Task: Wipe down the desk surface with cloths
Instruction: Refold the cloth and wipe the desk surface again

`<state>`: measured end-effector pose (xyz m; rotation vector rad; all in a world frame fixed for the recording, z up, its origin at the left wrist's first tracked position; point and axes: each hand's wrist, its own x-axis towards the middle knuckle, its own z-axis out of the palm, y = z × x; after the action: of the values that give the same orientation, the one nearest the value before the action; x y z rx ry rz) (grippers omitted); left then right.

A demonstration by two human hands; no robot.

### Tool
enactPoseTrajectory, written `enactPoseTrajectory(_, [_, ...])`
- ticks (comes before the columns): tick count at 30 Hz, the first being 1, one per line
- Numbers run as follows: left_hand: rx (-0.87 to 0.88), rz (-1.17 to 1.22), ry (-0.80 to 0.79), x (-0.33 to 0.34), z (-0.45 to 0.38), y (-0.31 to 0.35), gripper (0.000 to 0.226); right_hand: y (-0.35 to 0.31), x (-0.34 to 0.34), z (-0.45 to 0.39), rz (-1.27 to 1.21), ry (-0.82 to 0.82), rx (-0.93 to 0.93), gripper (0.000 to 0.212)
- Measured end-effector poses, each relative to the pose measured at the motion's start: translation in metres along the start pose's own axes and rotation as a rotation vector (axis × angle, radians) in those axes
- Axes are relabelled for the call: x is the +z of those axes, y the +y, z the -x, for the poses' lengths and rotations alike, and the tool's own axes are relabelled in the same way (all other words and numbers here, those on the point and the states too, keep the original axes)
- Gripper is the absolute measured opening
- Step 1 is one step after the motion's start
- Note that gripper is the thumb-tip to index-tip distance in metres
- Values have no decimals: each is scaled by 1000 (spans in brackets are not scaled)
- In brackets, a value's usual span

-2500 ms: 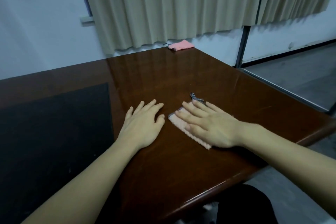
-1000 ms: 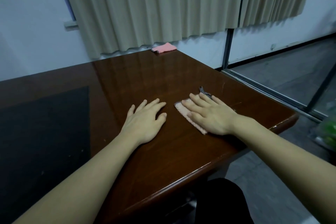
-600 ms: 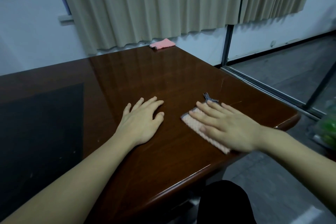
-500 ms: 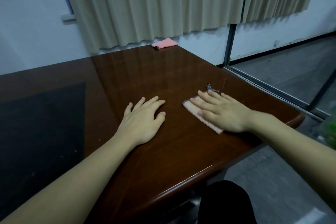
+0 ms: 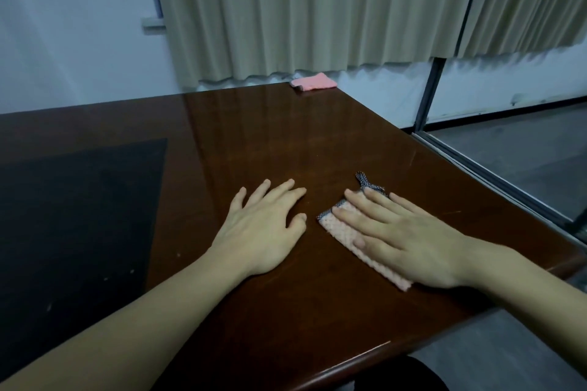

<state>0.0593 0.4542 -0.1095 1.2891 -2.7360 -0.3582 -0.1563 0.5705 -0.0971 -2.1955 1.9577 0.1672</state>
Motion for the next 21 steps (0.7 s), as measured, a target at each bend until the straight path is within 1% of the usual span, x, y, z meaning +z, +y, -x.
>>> enactPoseTrajectory(2, [0,-5,-14,-1,-1,0,55,10,-4,-19,16,8,14,57])
enactPoseTrajectory(4, [3,-5,-25,-2,-1,0,55,24,-9,-46,13,15,83,53])
enactPoseTrajectory(7, [5,-16,-33,-2,-1,-1,55,43,-18,-93,-20,48,190,54])
enactPoseTrajectory(12, [11,-46,-49,-1,-2,-2,54,48,-30,-142,-77,47,292,55])
enactPoseTrajectory(16, [15,-71,-58,0,-1,-2,54,40,-29,-136,-66,53,275,55])
enactPoseTrajectory(21, [22,-95,-72,1,-3,-3,55,11,-13,-70,-16,42,196,55])
